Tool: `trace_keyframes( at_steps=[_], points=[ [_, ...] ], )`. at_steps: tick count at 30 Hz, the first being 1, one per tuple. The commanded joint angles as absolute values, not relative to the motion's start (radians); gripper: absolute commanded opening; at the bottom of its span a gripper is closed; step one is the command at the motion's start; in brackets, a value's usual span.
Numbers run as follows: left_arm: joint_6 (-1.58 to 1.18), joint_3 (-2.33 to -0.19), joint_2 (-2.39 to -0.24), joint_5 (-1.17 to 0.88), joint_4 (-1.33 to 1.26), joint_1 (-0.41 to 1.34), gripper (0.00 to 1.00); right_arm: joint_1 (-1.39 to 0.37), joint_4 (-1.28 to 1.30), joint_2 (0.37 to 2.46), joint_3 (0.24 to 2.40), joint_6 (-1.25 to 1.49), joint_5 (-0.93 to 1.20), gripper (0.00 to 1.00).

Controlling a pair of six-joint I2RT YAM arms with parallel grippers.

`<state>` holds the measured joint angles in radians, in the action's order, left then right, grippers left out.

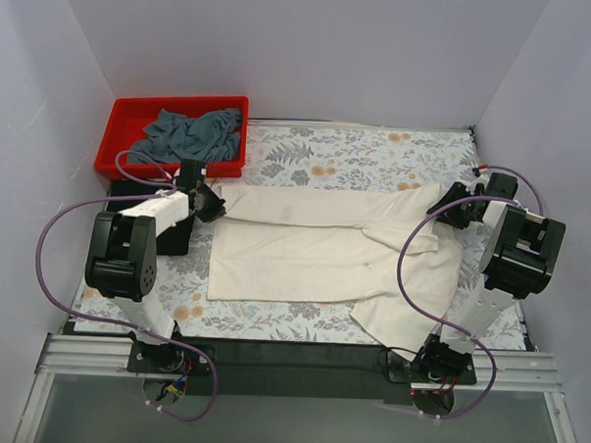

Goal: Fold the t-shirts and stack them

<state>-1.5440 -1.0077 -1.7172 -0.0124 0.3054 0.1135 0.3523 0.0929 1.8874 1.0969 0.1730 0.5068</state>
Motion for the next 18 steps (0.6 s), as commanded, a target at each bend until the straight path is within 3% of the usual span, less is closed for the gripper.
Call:
trace_keyframes(
  at_steps=[1,11,14,15,18],
  points=[
    [-1.468,-1.015,-1.648,0.031,0.295,0.115,0.0,0.357,0.068,1.844,1.089,0.184,0.5,0.44],
    [-1.407,-1.042,-1.66,0.002,0.281,0.115,0.0,0.359,0.061,1.91,1.198,0.195,0.563,0.42],
    [-1.41,-1.054,-1.666,0.002,0.278,0.115,0.0,0.359,0.06,1.92,1.221,0.204,0.583,0.33],
    [-1.41,-1.058,-1.667,0.002,0.276,0.115,0.0,0.359,0.06,1.924,1.235,0.203,0.587,0.23],
    [-1.407,-1.084,-1.68,0.002,0.278,0.115,0.0,0.367,0.06,1.933,1.262,0.216,0.588,0.04]
  ],
)
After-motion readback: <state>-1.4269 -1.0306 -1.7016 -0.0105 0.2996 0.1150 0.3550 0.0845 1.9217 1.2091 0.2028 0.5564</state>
